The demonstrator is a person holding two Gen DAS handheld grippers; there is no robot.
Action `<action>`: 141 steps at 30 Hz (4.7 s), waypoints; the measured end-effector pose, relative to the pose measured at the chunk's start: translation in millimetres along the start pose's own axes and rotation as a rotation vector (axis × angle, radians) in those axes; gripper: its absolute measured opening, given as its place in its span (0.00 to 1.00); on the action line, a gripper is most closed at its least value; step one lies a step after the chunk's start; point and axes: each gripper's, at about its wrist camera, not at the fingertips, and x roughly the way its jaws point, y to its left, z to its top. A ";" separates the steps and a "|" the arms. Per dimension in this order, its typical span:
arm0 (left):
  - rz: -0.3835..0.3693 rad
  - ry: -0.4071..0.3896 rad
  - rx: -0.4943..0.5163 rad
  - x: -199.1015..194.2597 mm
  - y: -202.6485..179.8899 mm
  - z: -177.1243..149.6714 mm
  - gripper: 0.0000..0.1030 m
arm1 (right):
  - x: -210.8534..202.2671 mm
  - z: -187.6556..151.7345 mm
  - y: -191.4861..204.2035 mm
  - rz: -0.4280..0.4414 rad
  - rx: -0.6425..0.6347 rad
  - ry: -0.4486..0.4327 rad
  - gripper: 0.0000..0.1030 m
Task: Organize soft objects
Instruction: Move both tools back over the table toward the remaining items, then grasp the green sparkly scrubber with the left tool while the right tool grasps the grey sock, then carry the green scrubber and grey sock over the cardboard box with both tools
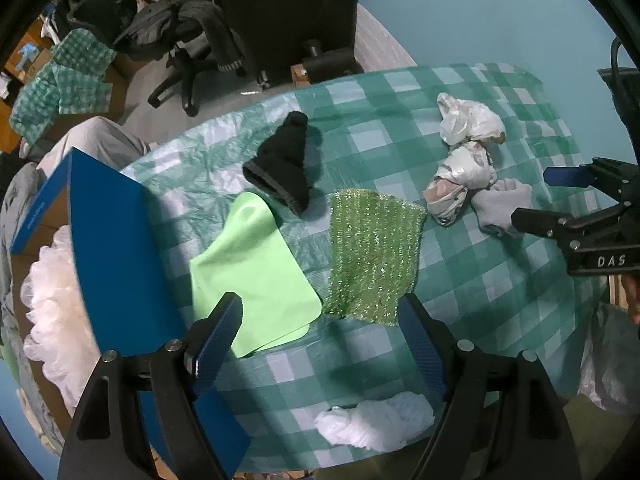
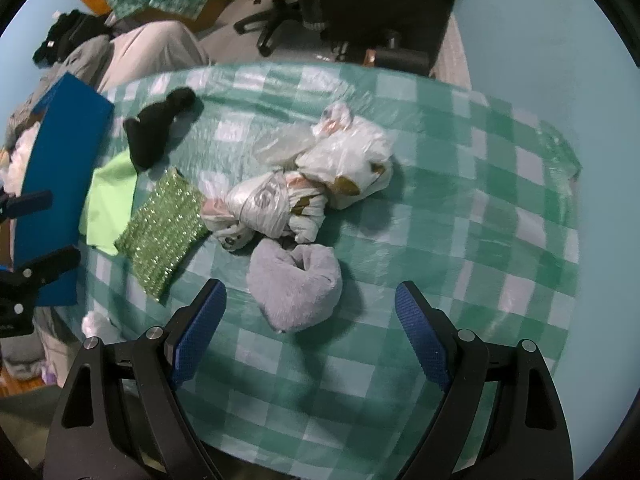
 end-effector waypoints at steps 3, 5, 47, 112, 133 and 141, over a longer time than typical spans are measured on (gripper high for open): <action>-0.015 0.012 -0.006 9.3 -2.9 2.4 0.79 | 10.6 1.2 0.3 0.004 -0.012 0.015 0.84; -0.028 0.021 -0.016 15.6 -4.0 4.4 0.79 | 15.9 1.7 1.2 0.003 -0.020 0.022 0.84; -0.084 0.069 0.057 73.0 -38.0 26.7 0.50 | -3.7 -38.4 -9.4 0.039 0.056 -0.021 0.34; -0.034 -0.180 -0.162 -102.5 77.2 -79.9 0.16 | -106.2 0.1 143.3 0.099 -0.131 -0.173 0.34; 0.008 -0.161 -0.331 -97.0 166.3 -128.7 0.16 | -82.8 30.4 256.8 0.183 -0.304 -0.147 0.34; 0.013 -0.140 -0.391 -89.3 196.0 -145.1 0.16 | -65.4 39.9 297.5 0.225 -0.354 -0.118 0.34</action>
